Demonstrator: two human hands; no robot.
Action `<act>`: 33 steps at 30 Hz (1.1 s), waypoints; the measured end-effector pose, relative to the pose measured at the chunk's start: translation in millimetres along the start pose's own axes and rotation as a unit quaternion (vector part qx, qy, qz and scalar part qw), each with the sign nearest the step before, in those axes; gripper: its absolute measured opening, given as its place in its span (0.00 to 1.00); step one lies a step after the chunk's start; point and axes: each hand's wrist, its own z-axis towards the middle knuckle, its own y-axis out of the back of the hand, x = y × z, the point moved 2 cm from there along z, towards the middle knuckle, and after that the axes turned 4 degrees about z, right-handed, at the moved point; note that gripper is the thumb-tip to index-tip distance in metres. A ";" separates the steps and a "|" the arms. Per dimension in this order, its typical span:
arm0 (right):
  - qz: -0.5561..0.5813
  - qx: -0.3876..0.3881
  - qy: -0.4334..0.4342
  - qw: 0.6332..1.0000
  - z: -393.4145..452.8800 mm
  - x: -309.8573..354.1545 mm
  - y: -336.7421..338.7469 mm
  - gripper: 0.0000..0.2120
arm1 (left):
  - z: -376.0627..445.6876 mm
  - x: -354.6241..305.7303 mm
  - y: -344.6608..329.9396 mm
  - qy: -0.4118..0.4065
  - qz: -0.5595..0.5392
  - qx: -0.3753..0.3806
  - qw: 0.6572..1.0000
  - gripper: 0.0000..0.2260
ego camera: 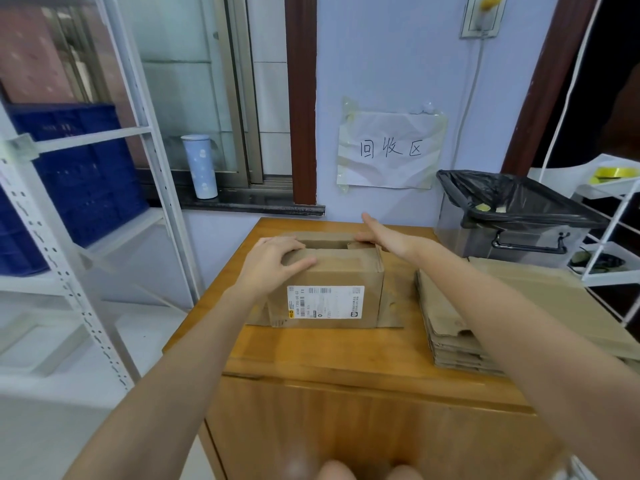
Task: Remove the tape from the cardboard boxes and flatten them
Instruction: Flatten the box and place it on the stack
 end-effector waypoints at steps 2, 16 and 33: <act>-0.003 0.022 -0.005 1.000 -0.5 -1.1 2.3 0.39 | -4.7 -7.9 4.4 -0.027 0.011 -0.029 0.999 0.22; -0.038 0.018 0.009 0.999 -1.7 -3.7 -0.6 0.32 | -59.7 -10.6 19.0 -0.321 0.141 -0.144 0.926 0.15; -0.139 -0.024 0.058 0.988 0.2 3.2 -12.6 0.40 | -77.0 -5.4 -7.3 -0.208 0.088 -0.117 0.967 0.13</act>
